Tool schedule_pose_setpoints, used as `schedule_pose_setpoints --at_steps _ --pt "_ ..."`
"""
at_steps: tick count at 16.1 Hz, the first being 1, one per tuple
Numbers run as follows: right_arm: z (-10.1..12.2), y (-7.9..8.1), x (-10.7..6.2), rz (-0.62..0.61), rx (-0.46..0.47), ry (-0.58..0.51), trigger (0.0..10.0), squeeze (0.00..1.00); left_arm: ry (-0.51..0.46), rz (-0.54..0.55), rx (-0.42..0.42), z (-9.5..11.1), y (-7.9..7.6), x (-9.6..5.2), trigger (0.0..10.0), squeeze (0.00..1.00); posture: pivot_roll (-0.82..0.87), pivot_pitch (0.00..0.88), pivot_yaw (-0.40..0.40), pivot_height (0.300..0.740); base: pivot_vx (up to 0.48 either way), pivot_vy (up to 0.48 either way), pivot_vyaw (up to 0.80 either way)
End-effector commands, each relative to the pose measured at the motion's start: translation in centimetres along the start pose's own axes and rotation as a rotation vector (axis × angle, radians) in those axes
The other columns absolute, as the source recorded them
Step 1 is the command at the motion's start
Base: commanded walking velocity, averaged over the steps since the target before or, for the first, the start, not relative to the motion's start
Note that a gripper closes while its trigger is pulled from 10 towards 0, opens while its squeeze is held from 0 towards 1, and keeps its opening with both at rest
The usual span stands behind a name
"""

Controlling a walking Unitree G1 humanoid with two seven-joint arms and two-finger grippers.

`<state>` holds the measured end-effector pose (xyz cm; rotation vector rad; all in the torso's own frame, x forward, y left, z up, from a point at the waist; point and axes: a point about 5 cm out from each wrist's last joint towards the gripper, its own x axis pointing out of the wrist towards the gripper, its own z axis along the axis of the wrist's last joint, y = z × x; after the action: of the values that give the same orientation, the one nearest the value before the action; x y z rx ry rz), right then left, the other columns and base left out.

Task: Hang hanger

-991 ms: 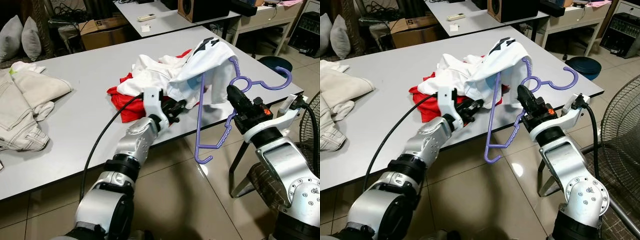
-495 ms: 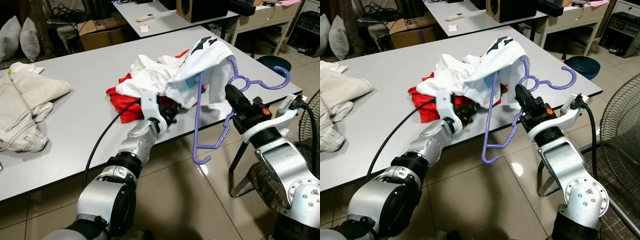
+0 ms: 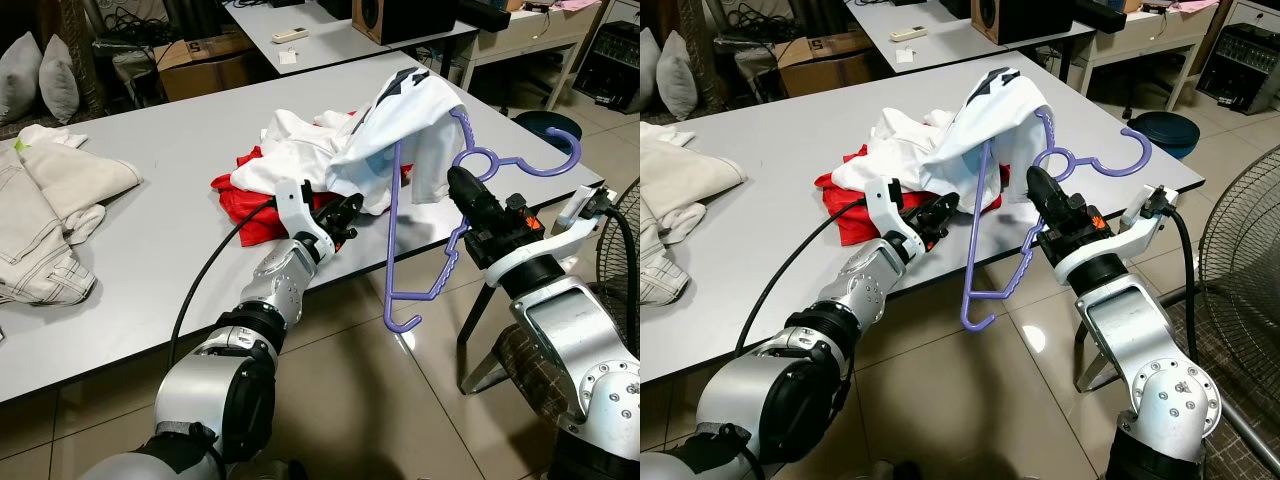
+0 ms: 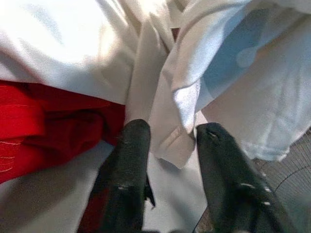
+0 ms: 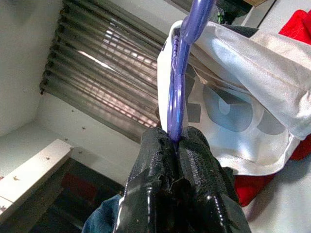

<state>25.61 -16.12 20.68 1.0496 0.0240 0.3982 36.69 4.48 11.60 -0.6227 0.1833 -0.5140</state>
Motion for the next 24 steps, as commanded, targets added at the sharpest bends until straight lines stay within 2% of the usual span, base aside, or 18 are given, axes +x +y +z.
schedule_pose_setpoints --at_steps 1,8,13,18,20,24 --pt "0.0 0.7 -0.2 0.029 -0.005 -0.006 10.0 0.0 -0.019 -0.029 -0.029 0.0 -1.4 0.7 0.0 0.0 -0.26 0.0 0.114 0.74 0.0 0.0 0.0" --pt "-0.1 0.8 -0.3 0.032 -0.009 0.001 10.0 0.0 -0.08 -0.077 -0.164 0.1 -1.4 0.6 0.0 0.0 -0.26 0.0 0.112 0.74 0.0 0.0 0.0" --pt "-0.1 0.9 -0.1 0.04 -0.012 0.007 10.0 0.0 -0.053 -0.078 -0.155 -0.5 -2.1 0.8 0.0 0.0 -0.27 0.0 0.112 0.74 0.0 0.0 0.0" --pt "-0.1 1.0 0.0 0.043 -0.015 0.005 10.0 0.0 -0.085 -0.061 -0.171 -0.2 -1.6 0.6 0.0 0.0 -0.27 0.0 0.111 0.74 0.0 0.0 0.0" --pt "0.1 0.8 -0.1 0.03 -0.038 -0.008 10.0 0.0 -0.104 -0.055 -0.112 0.5 -0.5 0.1 0.0 0.0 -0.26 0.0 0.113 0.74 0.0 0.0 0.0" --pt "0.7 -0.1 -0.3 0.004 -0.046 -0.052 10.0 0.0 -0.166 -0.153 0.146 3.8 1.0 -1.0 0.0 0.0 -0.21 0.0 0.115 0.74 0.0 0.0 0.0"
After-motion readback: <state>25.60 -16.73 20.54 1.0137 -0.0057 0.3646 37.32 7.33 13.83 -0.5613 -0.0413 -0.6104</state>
